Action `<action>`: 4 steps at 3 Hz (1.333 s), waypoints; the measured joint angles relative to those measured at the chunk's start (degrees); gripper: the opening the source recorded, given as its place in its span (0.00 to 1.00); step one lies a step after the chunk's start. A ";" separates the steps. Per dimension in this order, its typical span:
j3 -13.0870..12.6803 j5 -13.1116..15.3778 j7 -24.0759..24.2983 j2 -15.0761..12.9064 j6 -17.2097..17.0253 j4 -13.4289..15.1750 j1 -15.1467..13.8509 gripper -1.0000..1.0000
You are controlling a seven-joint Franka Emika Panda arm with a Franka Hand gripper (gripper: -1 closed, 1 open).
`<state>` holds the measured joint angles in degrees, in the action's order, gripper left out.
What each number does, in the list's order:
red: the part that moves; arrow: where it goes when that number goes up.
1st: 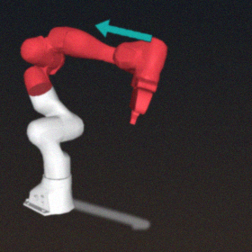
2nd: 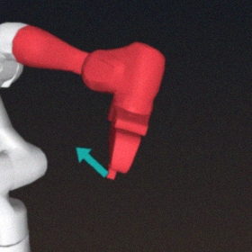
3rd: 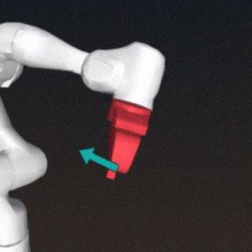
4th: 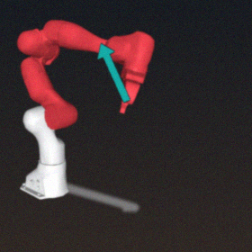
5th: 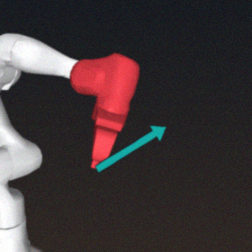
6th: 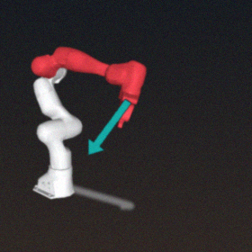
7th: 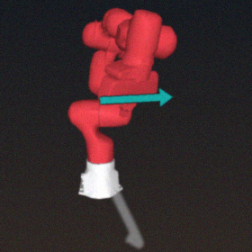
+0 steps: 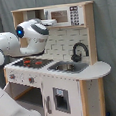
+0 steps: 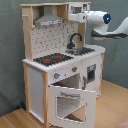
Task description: Play with the kitchen
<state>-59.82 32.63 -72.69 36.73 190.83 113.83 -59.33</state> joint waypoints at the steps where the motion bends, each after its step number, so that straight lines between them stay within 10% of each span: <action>1: 3.19 0.03 -0.73 0.02 1.93 2.65 3.77 0.00; 4: 12.86 0.16 -3.29 0.21 7.46 10.14 14.87 0.00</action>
<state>-46.96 32.79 -75.98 36.94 198.29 123.97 -44.46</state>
